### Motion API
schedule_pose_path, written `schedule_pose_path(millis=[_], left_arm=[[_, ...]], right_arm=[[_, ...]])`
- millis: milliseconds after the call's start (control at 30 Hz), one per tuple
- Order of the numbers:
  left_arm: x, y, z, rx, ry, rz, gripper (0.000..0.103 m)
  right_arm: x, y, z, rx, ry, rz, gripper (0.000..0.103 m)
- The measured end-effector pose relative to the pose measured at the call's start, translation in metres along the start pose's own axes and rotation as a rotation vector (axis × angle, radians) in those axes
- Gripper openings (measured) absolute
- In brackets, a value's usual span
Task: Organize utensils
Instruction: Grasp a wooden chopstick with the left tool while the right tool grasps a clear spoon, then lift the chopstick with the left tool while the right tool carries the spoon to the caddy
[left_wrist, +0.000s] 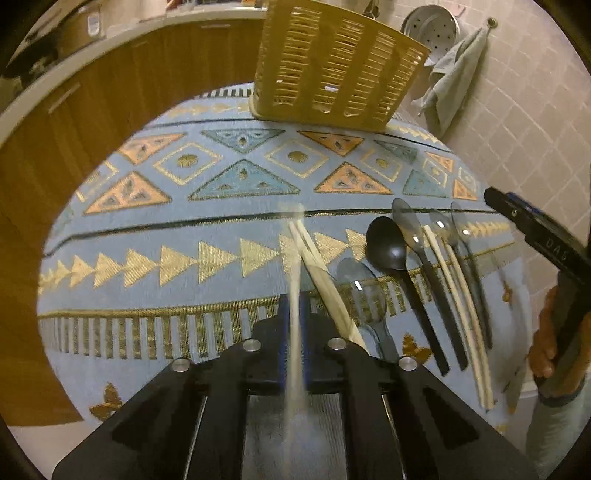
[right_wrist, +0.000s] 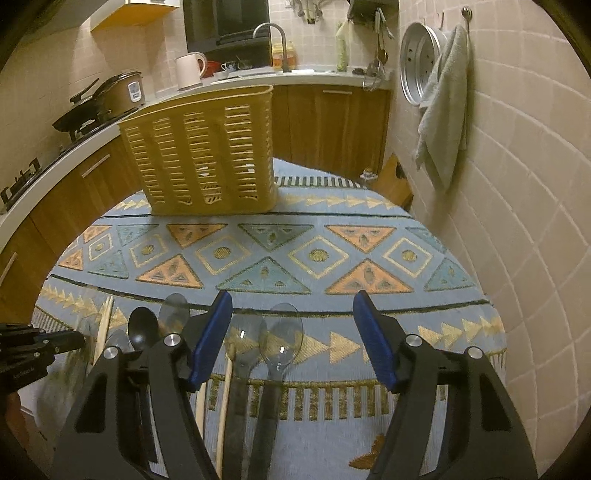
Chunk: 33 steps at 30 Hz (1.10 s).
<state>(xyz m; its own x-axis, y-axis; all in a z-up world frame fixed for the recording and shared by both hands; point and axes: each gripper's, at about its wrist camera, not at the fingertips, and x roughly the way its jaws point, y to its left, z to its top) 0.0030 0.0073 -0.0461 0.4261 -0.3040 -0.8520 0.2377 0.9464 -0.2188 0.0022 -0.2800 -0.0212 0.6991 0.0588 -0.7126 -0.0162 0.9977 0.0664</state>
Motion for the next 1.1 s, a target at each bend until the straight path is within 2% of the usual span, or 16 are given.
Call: schedule_pose_path(millis=[233, 333, 433, 633, 667, 833, 967, 1067, 1100], left_arm=[[-0.005, 0.011, -0.004, -0.036, -0.012, -0.047, 0.002], [-0.014, 0.022, 0.0, -0.061, -0.047, -0.011, 0.002], [-0.019, 0.035, 0.005, -0.091, -0.069, 0.037, 0.002], [-0.019, 0.043, 0.01, -0.114, -0.089, 0.009, 0.002], [-0.019, 0.043, 0.01, -0.115, -0.093, 0.005, 0.002], [-0.016, 0.041, 0.014, -0.111, -0.116, -0.015, 0.002], [-0.018, 0.038, 0.017, -0.102, -0.14, -0.037, 0.002], [-0.021, 0.036, 0.022, -0.093, -0.174, -0.058, 0.002], [-0.021, 0.036, 0.024, -0.091, -0.185, -0.065, 0.002]], right_arm=[[0.007, -0.006, -0.001, 0.018, 0.066, 0.032, 0.063], [0.013, -0.012, 0.0, 0.047, 0.121, 0.056, 0.058], [0.023, -0.021, 0.002, 0.087, 0.212, 0.113, 0.043], [0.035, -0.026, 0.001, 0.115, 0.356, 0.199, 0.041], [0.037, -0.026, -0.001, 0.119, 0.382, 0.212, 0.036], [0.045, -0.017, -0.009, 0.082, 0.453, 0.192, 0.027], [0.05, -0.002, -0.008, 0.031, 0.483, 0.155, 0.026], [0.053, 0.009, -0.005, -0.009, 0.499, 0.113, 0.012], [0.054, 0.013, -0.003, -0.022, 0.499, 0.103, 0.011]])
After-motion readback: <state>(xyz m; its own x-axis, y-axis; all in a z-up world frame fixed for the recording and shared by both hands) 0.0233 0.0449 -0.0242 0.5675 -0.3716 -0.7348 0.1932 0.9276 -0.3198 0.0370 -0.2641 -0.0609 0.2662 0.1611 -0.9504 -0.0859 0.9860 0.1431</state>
